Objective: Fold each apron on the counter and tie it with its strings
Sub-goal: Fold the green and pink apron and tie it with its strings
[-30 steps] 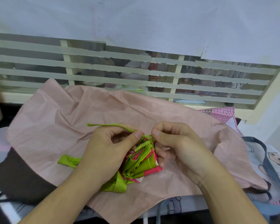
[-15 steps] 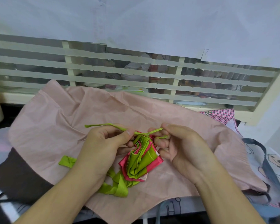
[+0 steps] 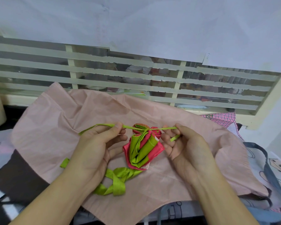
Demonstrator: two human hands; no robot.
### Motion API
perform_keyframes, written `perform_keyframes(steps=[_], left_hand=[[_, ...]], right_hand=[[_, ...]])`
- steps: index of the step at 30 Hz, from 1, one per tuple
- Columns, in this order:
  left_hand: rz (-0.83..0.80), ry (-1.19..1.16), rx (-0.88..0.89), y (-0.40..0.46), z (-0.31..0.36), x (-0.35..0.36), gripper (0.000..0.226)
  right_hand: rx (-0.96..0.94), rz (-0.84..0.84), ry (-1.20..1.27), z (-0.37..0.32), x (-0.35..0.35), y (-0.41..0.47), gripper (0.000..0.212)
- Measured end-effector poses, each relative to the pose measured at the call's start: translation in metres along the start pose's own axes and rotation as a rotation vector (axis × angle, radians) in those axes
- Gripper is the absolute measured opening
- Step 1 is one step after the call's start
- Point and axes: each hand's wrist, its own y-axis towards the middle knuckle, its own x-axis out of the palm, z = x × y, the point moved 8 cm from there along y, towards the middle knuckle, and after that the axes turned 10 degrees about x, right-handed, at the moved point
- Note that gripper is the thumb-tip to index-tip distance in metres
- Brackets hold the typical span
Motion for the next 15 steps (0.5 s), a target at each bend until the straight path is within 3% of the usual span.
perform_keyframes(steps=[4, 7, 9, 15], left_hand=[[-0.089, -0.089, 0.010, -0.003, 0.000, 0.012, 0.022], [-0.154, -0.230, -0.004, -0.003, 0.000, 0.019, 0.023], [-0.156, -0.306, -0.021, -0.001, -0.001, 0.021, 0.016], [-0.102, -0.254, 0.000, 0.003, -0.005, 0.016, 0.026]], right_hand=[[0.018, -0.046, 0.009, 0.002, 0.009, -0.005, 0.046], [0.005, -0.063, 0.042, 0.003, 0.014, -0.007, 0.039], [0.010, -0.059, 0.073, 0.004, 0.013, -0.006, 0.036], [0.034, -0.085, 0.151, 0.013, 0.016, -0.005, 0.035]])
